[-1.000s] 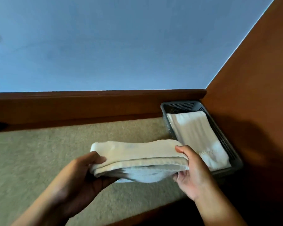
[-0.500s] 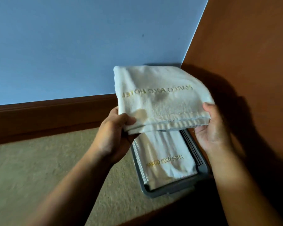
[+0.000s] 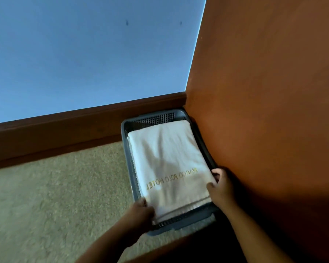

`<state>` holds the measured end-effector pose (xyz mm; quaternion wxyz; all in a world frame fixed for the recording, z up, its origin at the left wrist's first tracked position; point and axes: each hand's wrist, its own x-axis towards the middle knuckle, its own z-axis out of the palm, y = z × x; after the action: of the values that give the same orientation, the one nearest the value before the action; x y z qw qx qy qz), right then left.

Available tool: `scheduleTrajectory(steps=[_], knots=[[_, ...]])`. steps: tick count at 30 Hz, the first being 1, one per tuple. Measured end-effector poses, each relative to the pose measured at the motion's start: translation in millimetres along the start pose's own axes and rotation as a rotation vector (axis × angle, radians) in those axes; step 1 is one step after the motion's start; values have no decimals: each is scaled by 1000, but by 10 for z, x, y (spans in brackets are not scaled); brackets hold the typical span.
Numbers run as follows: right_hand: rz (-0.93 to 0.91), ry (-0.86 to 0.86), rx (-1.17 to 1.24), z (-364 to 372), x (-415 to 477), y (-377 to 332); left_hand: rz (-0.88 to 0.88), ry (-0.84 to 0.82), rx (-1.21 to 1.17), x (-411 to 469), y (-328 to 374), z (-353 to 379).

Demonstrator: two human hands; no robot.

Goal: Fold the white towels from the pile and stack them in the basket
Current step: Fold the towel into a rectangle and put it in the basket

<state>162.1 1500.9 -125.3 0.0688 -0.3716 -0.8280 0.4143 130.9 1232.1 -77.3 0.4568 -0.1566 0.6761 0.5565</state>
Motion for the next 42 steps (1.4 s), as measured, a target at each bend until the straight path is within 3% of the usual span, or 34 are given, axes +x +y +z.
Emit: scheduleTrajectory(steps=[2,4,7,9,11,14,17,21,24,30,36,42], knots=[[-170,35,-138,6,-65,-64,16,-5,441,-58,117,-88],[-374,67,-244,83,-104,-110,184,152,830,-51,282,-158],[-548,-48,-439,304,-104,-109,668,397,793,-33,569,27],[-449,-268,-632,439,-83,-29,825,291,888,99,582,198],[-380,-363,-737,532,-50,38,777,221,1195,391,324,209],[-354,-326,-725,591,18,50,652,162,1518,682,-95,86],[-393,-208,-676,625,112,1,658,196,1476,758,-172,152],[-570,-106,-537,715,446,-286,767,502,1278,843,493,152],[-663,-37,-446,816,840,-679,719,568,1217,1134,1012,15],[-603,-212,-615,1164,1313,-716,618,365,1405,1691,1108,-335],[-572,-242,-598,1162,1338,-690,654,379,1390,1751,1099,-315],[-533,-335,-670,851,885,-381,688,364,1367,1304,504,-39]])
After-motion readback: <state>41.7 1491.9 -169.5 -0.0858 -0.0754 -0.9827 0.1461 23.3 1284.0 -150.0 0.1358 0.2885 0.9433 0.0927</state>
